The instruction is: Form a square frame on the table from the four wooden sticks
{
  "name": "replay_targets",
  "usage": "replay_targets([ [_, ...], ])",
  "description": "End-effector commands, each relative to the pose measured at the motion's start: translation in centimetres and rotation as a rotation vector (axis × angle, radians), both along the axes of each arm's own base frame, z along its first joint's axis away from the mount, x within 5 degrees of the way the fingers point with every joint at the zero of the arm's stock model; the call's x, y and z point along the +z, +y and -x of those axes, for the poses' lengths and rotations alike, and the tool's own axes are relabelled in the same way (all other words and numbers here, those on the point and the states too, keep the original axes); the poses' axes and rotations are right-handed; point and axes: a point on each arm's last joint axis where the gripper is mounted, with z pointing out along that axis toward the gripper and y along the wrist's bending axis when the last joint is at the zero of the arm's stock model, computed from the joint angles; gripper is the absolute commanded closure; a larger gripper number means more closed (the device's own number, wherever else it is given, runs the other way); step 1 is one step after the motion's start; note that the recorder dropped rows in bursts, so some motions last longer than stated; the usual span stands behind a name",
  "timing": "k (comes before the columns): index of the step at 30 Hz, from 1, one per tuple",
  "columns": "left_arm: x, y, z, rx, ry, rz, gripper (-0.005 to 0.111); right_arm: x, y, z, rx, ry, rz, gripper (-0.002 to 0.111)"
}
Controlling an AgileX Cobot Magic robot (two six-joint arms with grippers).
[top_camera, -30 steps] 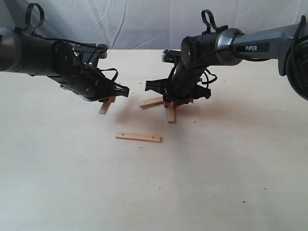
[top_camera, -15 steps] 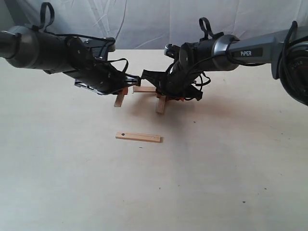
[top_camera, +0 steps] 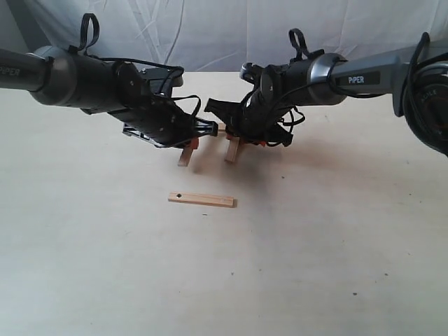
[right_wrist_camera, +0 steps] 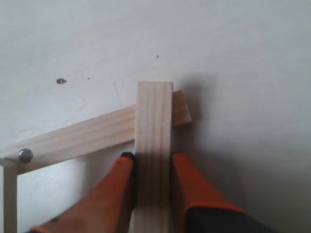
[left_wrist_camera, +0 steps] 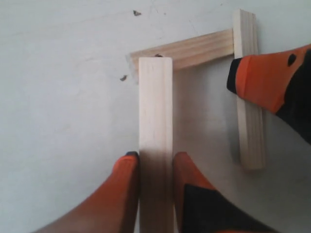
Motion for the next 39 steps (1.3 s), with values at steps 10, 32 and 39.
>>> replay_targets([
  [10, -3.0, 0.0, -1.1, 0.031, -0.045, -0.028, 0.106, -0.7, -0.3, 0.4, 0.121, 0.006, 0.084, 0.101],
  [32, -3.6, 0.0, -1.3, 0.057, -0.048, -0.016, 0.106, -0.6, -0.1, 0.3, 0.315, -0.089, 0.173, 0.101],
  [39, -3.7, 0.0, -1.2, 0.058, -0.039, -0.013, 0.106, -0.6, -0.1, 0.2, 0.312, -0.095, 0.169, 0.101],
])
